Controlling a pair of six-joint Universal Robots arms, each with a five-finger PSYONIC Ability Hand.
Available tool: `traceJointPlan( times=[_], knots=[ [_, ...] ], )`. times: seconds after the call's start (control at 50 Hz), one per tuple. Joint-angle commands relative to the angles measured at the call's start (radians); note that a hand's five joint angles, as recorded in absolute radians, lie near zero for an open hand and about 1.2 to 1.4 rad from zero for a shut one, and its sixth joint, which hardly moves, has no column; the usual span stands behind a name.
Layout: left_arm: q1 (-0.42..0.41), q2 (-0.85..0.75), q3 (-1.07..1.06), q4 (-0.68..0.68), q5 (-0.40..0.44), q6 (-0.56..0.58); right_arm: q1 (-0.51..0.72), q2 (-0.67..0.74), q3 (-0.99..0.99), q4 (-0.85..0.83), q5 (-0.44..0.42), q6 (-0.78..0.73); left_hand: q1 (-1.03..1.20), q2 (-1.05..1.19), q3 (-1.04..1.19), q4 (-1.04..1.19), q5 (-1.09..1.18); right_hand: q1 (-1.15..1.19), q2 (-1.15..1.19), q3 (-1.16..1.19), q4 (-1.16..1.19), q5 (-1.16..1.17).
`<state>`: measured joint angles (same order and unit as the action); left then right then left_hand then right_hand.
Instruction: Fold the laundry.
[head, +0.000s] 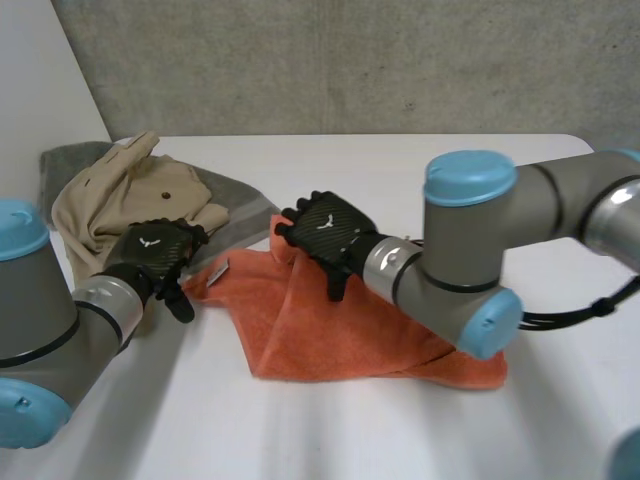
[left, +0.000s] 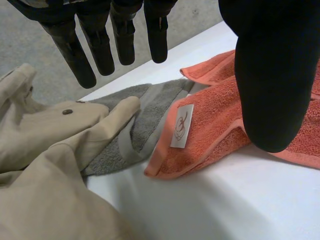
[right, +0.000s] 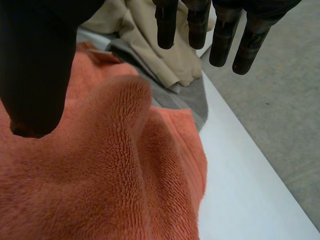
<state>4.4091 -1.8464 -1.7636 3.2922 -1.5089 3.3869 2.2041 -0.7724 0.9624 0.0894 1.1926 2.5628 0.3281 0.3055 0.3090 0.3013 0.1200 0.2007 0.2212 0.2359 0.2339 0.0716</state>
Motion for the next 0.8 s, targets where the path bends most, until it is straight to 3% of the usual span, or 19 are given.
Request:
traceJointPlan(
  times=[0.02,0.12,0.16,0.32,0.54,0.64,0.8],
  knots=[
    [0.038,0.047,-0.037,0.0,0.003,0.0,0.043,0.226,-0.252,0.093,0.022,-0.151,-0.044,-0.021,-0.025,-0.017,-0.01,0.189,0.169,0.154,0.156,0.144],
    [0.049,0.059,-0.045,0.001,0.004,0.002,0.048,0.304,-0.341,0.138,0.094,-0.246,-0.056,-0.033,-0.037,-0.029,-0.022,0.541,0.52,0.506,0.508,0.495],
    [0.049,0.059,-0.045,0.001,0.004,0.002,0.051,0.312,-0.372,0.138,0.128,-0.277,-0.062,-0.039,-0.043,-0.035,-0.028,1.193,1.172,1.158,1.16,1.148],
    [0.049,0.058,-0.037,0.007,0.016,0.003,0.042,0.122,-0.384,0.113,0.217,-0.158,-0.106,-0.083,-0.087,-0.079,-0.072,1.196,1.175,1.16,1.162,1.15],
    [0.021,0.047,-0.01,0.009,0.191,-0.007,0.031,-0.189,-0.199,0.119,0.246,-0.066,-0.135,-0.113,-0.116,-0.108,-0.102,1.196,1.175,1.16,1.162,1.15],
    [-0.031,0.026,0.033,0.033,0.193,-0.043,0.031,-0.24,-0.122,0.121,0.251,-0.065,-0.135,-0.113,-0.116,-0.108,-0.102,1.196,1.175,1.16,1.162,1.15],
    [-0.08,-0.056,0.088,0.211,0.19,-0.119,0.032,-0.248,-0.076,0.122,0.251,-0.065,-0.129,-0.107,-0.11,-0.102,-0.096,1.196,1.175,1.16,1.162,1.15]
  ],
)
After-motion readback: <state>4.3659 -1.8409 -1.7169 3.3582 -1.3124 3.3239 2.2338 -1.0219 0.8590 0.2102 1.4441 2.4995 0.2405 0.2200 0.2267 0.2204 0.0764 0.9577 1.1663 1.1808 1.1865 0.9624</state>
